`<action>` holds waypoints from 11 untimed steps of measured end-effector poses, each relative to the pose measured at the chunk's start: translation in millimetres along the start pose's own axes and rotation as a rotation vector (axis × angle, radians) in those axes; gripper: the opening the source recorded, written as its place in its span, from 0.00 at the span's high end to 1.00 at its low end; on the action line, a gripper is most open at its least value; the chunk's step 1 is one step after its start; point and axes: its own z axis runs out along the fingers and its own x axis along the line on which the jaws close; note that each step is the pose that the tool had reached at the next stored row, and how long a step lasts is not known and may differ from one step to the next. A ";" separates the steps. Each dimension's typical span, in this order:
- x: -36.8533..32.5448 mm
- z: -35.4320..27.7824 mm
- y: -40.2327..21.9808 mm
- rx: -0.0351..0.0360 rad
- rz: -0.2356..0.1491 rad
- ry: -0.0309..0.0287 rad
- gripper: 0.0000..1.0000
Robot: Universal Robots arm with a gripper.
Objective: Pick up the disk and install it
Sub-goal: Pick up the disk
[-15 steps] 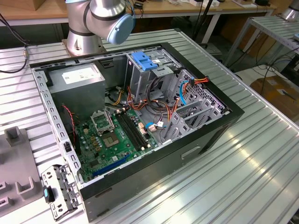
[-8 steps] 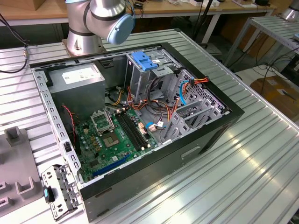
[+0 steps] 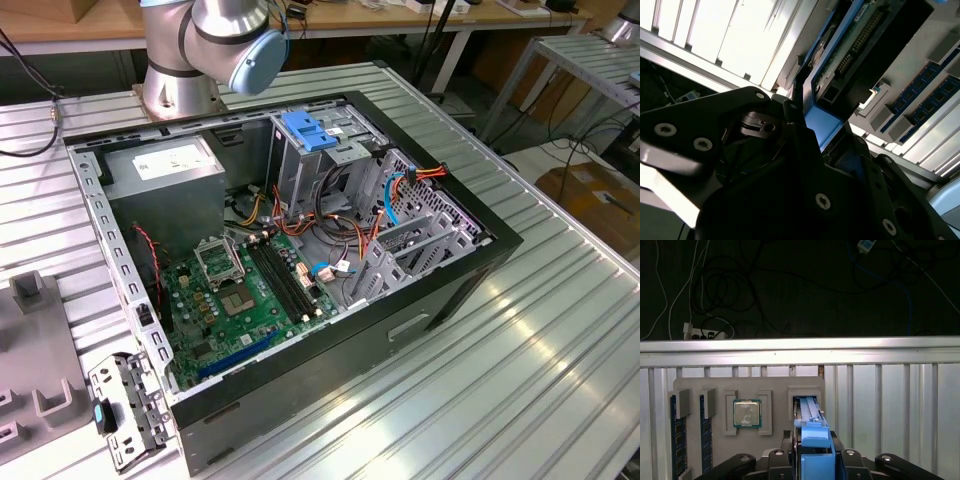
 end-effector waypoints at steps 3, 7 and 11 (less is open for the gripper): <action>0.0 0.2 0.0 0.0000 0.000 0.0000 0.63; 0.0 0.2 0.0 0.0000 0.000 0.0000 0.63; 0.0 0.2 0.0 0.0000 0.000 -0.0001 0.63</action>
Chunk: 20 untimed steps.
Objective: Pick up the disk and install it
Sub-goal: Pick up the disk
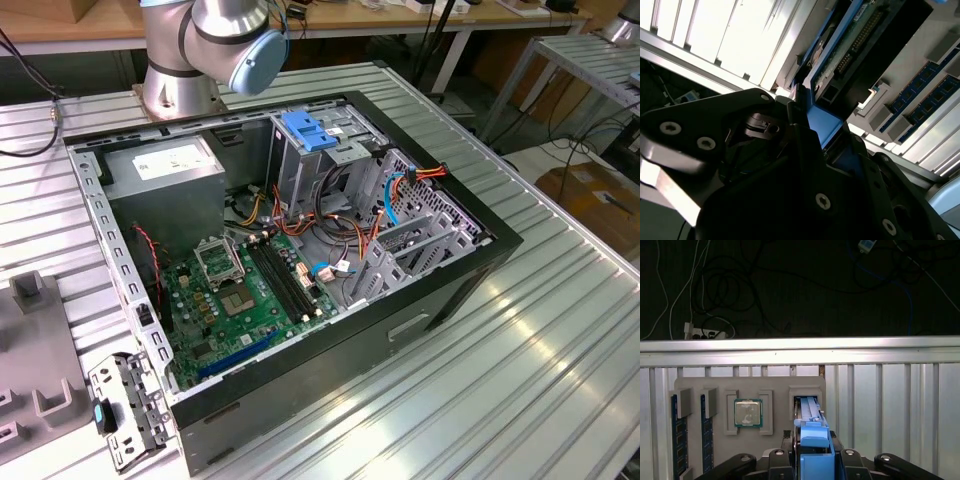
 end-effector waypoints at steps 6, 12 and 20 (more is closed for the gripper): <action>0.0 0.2 0.0 0.0000 0.000 0.0000 0.63; 0.0 -0.6 0.0 0.0003 0.000 -0.0001 0.63; 0.2 -8.0 -0.1 0.0000 0.000 0.0000 0.63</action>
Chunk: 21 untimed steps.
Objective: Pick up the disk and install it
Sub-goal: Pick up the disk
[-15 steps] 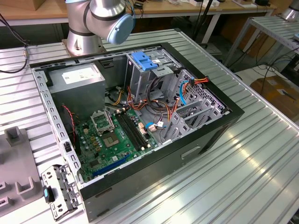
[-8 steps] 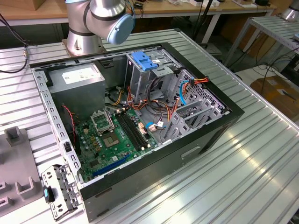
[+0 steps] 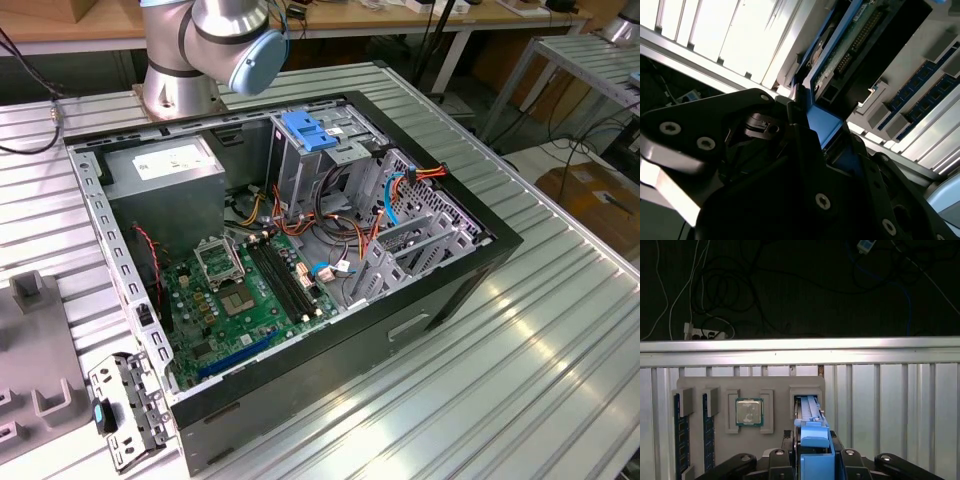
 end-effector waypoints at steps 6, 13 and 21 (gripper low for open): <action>0.2 -8.1 -0.1 0.0000 0.000 0.0005 0.63; 0.6 -21.7 -0.2 0.0001 0.000 0.0013 0.63; 1.0 -37.4 -0.4 0.0000 0.000 0.0035 0.63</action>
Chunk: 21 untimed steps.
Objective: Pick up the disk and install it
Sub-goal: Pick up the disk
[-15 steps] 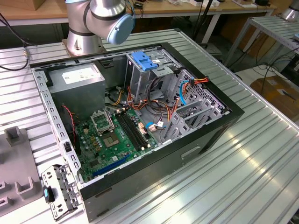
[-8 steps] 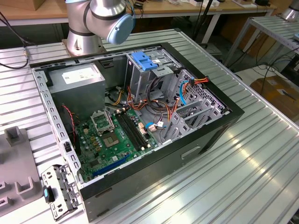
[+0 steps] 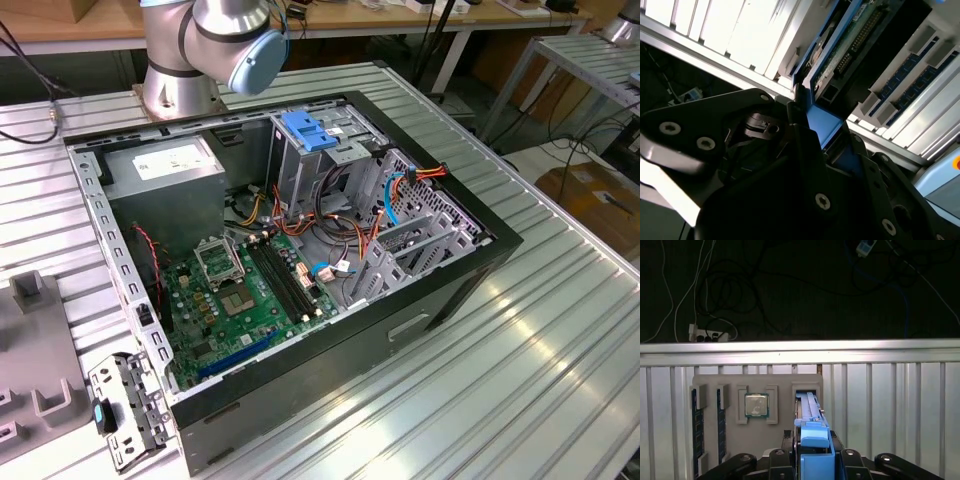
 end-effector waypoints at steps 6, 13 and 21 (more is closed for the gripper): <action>0.2 -8.0 -0.1 0.0004 0.000 0.0021 0.63; 0.3 -8.5 -0.1 0.0001 0.000 0.0023 0.63; 0.4 -12.0 -0.1 0.0001 0.000 0.0023 0.63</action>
